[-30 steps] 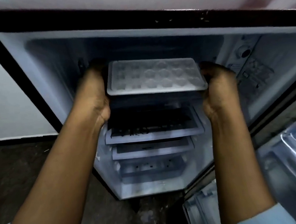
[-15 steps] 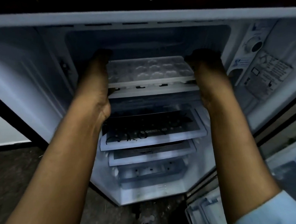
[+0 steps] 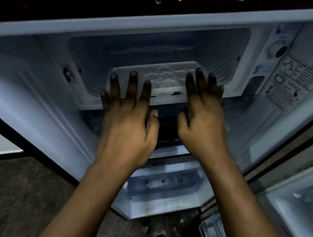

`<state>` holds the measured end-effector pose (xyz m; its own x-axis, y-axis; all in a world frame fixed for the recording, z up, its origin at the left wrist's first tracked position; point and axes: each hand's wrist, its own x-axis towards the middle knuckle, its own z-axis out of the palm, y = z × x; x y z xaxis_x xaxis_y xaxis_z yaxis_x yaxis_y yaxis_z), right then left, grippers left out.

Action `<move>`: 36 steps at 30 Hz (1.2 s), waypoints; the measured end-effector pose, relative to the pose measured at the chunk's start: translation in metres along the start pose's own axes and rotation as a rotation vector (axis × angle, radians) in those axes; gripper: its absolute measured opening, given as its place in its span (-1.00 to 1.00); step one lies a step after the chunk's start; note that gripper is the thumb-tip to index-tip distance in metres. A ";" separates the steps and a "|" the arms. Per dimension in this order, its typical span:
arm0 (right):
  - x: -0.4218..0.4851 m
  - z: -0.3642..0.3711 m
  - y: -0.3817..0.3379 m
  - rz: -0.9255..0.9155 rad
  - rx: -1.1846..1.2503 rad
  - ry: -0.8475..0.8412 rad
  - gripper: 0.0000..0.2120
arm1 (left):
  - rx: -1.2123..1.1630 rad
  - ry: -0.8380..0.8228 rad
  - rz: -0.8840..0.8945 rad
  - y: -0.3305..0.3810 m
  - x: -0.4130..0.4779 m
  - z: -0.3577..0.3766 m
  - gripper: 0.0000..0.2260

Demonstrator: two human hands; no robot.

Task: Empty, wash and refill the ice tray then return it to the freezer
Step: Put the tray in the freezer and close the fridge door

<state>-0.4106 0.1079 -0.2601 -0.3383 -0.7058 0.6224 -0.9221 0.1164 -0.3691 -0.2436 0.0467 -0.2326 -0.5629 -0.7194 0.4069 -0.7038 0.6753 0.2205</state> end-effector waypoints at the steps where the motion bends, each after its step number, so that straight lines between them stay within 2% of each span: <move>1: 0.001 0.001 0.001 0.002 -0.024 -0.053 -0.32 | 0.030 -0.047 0.008 -0.004 0.002 0.005 -0.39; 11: 0.033 0.007 0.012 0.000 -0.217 -0.290 -0.35 | 0.059 -0.140 -0.006 -0.020 0.036 0.017 -0.33; 20: 0.062 0.012 0.017 0.062 -0.234 -0.451 -0.30 | 0.111 -0.152 -0.025 -0.028 0.062 0.026 -0.38; 23: 0.060 0.012 0.015 0.060 -0.248 -0.441 -0.29 | 0.191 -0.101 -0.026 -0.025 0.056 0.031 -0.38; 27: 0.050 0.006 0.011 0.076 -0.223 -0.444 -0.29 | 0.161 -0.087 -0.050 -0.022 0.046 0.032 -0.38; 32: 0.029 -0.012 0.000 0.107 -0.165 -0.552 -0.25 | 0.144 -0.179 -0.081 -0.019 0.022 0.027 -0.29; 36: 0.020 -0.029 -0.012 0.184 -0.123 -0.680 -0.24 | 0.095 -0.338 -0.099 -0.014 0.009 0.008 -0.19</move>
<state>-0.4118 0.1128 -0.2236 -0.3350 -0.9419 -0.0258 -0.8893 0.3251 -0.3216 -0.2418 0.0293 -0.2387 -0.5902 -0.8043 0.0687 -0.7902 0.5930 0.1546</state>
